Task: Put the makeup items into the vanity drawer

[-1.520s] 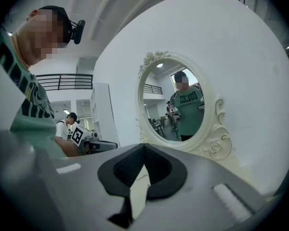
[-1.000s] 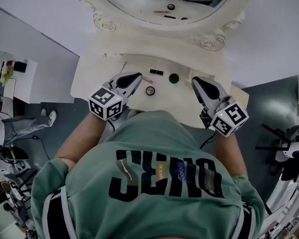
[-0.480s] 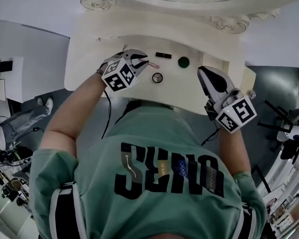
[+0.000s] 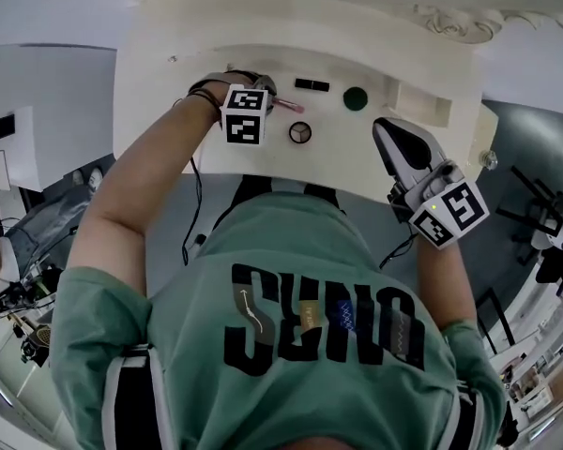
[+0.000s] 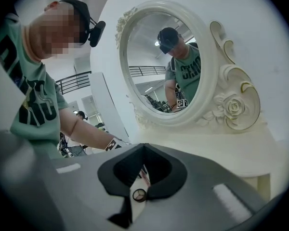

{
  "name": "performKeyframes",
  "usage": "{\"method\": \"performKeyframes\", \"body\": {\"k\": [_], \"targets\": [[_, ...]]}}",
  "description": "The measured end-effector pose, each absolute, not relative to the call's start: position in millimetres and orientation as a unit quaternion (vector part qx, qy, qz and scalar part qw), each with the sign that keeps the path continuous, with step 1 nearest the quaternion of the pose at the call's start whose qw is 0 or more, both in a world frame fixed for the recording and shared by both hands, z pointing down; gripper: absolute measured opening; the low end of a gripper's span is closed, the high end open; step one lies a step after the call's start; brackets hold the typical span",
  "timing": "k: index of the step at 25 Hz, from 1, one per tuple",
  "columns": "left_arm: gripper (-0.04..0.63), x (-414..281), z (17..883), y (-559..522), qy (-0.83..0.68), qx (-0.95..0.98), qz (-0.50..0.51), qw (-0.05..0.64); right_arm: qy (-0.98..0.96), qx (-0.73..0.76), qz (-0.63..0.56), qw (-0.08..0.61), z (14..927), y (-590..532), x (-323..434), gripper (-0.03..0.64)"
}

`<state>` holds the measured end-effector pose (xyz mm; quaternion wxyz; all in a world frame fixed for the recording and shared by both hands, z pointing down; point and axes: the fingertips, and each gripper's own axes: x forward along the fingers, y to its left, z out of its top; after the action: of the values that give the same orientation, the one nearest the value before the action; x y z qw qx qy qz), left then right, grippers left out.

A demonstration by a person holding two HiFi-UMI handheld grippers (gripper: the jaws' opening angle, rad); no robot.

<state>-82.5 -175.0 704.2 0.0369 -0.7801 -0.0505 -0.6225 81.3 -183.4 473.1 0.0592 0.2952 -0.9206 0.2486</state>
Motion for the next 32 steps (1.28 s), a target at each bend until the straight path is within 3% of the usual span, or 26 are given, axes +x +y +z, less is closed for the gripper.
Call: {"method": "performKeyframes", "body": {"k": [6,9,19,23,32], "targets": [[0.107,-82,705,-176,-0.055,-0.775,-0.629,-0.022,-0.919,0.296,0.253,0.057,476,-183,83,0.009],[0.067,-81,704,-178,-0.056,-0.773,-0.63,-0.042,-0.92,0.294,0.251,0.057,474,-181,79,0.009],[0.041,-85,692,-171,0.015,-0.809,-0.584,-0.066,-0.92,0.305,0.241,0.048,459,-171,86,0.009],[0.041,-71,627,-174,0.092,-0.868,-0.475,-0.114,-0.919,0.317,0.23,0.037,442,-172,95,0.009],[0.043,-57,418,-190,0.234,-0.949,-0.112,-0.181,-0.934,0.313,0.171,0.008,372,-187,97,0.009]]}}
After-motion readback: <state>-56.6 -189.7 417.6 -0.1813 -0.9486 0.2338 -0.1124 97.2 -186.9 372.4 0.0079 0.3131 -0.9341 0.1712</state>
